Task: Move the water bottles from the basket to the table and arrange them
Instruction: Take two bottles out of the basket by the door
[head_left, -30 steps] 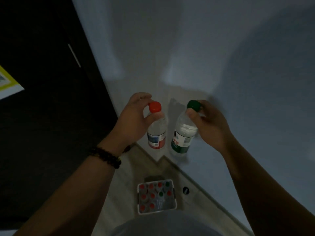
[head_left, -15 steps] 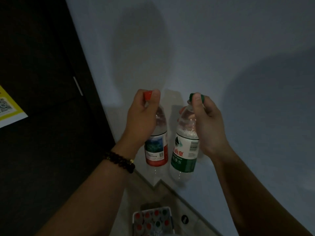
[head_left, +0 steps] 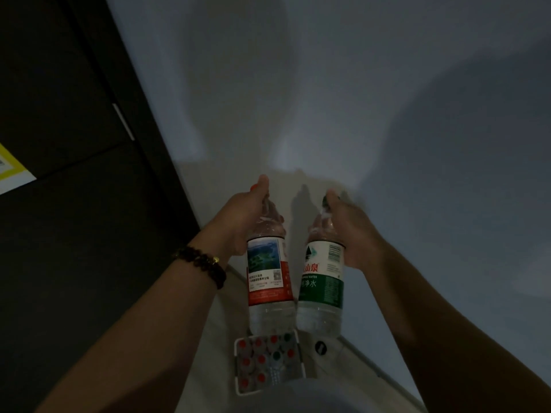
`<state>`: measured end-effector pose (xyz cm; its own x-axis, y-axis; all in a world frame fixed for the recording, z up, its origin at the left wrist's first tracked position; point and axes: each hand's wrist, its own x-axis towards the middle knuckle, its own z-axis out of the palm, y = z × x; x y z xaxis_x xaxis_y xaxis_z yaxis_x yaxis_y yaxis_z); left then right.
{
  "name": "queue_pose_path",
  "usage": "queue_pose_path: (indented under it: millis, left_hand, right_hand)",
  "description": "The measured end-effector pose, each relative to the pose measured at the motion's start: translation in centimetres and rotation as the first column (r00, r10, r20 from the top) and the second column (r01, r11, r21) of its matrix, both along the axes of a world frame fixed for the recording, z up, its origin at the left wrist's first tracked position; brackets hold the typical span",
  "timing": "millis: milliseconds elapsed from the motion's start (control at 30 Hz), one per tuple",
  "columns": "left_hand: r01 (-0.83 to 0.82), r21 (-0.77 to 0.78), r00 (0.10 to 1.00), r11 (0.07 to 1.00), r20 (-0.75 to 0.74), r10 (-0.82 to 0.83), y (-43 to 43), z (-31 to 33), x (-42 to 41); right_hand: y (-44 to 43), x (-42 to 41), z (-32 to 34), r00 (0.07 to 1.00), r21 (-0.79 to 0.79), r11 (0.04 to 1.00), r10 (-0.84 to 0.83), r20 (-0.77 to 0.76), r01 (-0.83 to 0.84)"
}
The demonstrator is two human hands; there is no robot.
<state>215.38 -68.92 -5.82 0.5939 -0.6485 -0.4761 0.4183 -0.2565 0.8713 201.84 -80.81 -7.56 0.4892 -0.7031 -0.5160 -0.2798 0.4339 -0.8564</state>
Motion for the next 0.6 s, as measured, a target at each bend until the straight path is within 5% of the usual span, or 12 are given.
queue_pose_path:
  millis: [200,600]
  left_hand:
    - [0.103,0.088,0.941,0.991,-0.331,-0.068,1.3,-3.8,2.3]
    - [0.174,0.087,0.842,0.981,-0.530,-0.102,3.3,-9.4,2.7]
  right_hand:
    - [-1.1,-2.0,-3.5,0.995,0.406,0.909,-0.091,-0.028,0.094]
    - [-0.6,-2.9,-6.3,0.999,0.557,0.830,-0.017,-0.044,0.038]
